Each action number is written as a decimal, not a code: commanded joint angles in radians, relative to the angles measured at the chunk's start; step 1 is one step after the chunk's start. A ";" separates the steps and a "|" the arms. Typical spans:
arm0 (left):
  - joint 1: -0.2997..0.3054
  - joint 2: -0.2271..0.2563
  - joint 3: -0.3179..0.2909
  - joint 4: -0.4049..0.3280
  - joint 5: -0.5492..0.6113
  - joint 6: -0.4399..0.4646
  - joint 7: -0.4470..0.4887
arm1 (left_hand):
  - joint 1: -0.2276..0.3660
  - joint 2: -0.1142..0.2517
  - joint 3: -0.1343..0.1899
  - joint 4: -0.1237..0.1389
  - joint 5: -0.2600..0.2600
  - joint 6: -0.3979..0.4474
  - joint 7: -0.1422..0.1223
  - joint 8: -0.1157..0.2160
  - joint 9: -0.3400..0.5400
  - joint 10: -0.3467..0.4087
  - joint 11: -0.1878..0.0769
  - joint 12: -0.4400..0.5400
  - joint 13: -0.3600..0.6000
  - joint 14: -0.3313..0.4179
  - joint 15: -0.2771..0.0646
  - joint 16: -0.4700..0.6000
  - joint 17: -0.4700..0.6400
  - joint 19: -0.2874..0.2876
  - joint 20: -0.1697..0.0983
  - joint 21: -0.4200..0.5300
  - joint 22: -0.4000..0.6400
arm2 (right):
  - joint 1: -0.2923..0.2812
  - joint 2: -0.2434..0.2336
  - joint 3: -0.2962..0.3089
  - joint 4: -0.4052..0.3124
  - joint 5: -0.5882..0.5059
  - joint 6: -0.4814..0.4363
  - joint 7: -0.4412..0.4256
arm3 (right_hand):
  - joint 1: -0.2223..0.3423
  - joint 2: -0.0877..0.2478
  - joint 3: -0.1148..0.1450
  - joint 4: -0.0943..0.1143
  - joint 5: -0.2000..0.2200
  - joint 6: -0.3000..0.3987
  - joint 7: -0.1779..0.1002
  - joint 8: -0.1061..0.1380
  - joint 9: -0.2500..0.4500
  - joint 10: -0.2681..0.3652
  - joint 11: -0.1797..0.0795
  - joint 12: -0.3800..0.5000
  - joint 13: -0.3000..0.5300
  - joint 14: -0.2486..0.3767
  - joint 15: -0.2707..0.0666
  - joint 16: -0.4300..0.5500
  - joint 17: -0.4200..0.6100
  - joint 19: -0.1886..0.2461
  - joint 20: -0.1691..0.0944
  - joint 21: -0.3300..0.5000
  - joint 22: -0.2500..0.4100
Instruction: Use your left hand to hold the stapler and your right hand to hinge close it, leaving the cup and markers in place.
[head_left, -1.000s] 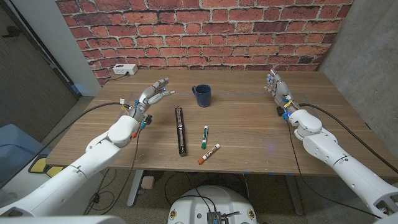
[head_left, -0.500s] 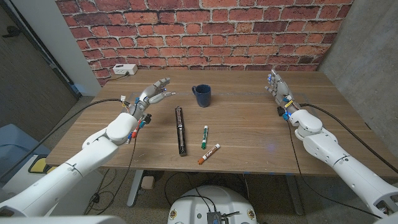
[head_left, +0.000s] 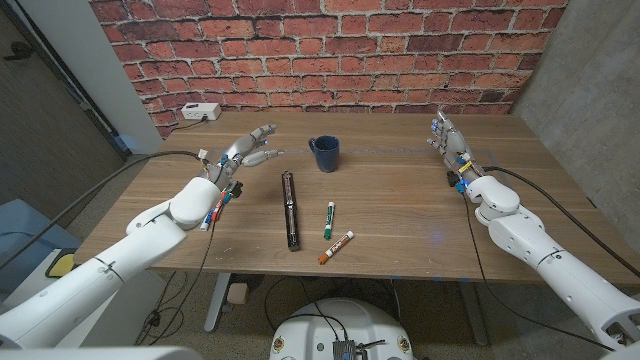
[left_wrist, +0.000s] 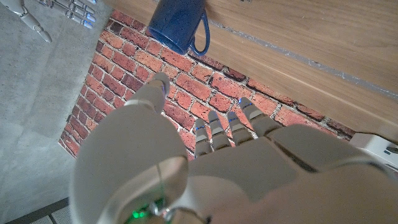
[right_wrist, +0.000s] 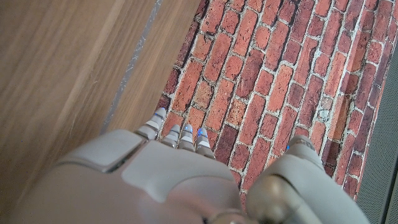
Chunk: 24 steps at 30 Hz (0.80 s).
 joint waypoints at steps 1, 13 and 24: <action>-0.007 0.021 0.017 -0.053 0.083 0.060 0.022 | 0.019 -0.005 -0.011 -0.001 0.000 0.014 -0.006 0.004 0.005 -0.001 -0.009 0.001 0.003 0.003 -0.043 0.006 0.000 0.017 -0.001 0.007 0.003 | -0.005 -0.005 0.005 -0.015 0.002 -0.003 -0.005 | 0.008 0.001 -0.002 -0.003 -0.003 0.002 0.003 0.002 0.001 -0.002 -0.001 0.006 0.000 0.002 0.000 0.006 0.003 0.007 0.003 -0.003 0.005; -0.035 0.076 0.043 -0.138 0.204 0.161 -0.009 | 0.037 -0.026 -0.056 0.004 -0.006 0.091 -0.035 0.043 0.028 0.043 -0.049 0.021 0.008 0.031 -0.081 0.014 0.000 0.025 -0.016 0.004 0.003 | -0.022 -0.015 0.020 -0.029 0.008 -0.004 -0.016 | 0.009 0.002 -0.003 -0.004 -0.004 0.001 0.004 0.002 0.001 -0.002 -0.002 0.006 0.000 0.001 -0.001 0.006 0.000 0.010 0.003 -0.009 0.005; -0.050 0.115 0.049 -0.190 0.240 0.203 -0.073 | 0.049 -0.023 -0.086 0.012 -0.008 0.135 -0.037 0.072 0.048 0.103 -0.073 0.054 0.032 0.060 -0.087 0.019 0.001 0.022 -0.014 0.001 0.002 | -0.028 -0.022 0.027 -0.037 0.010 -0.008 -0.021 | 0.007 0.003 -0.005 -0.004 -0.005 0.002 0.003 0.001 0.001 -0.001 -0.003 0.006 0.000 0.002 -0.001 0.007 -0.001 0.012 0.003 -0.014 0.005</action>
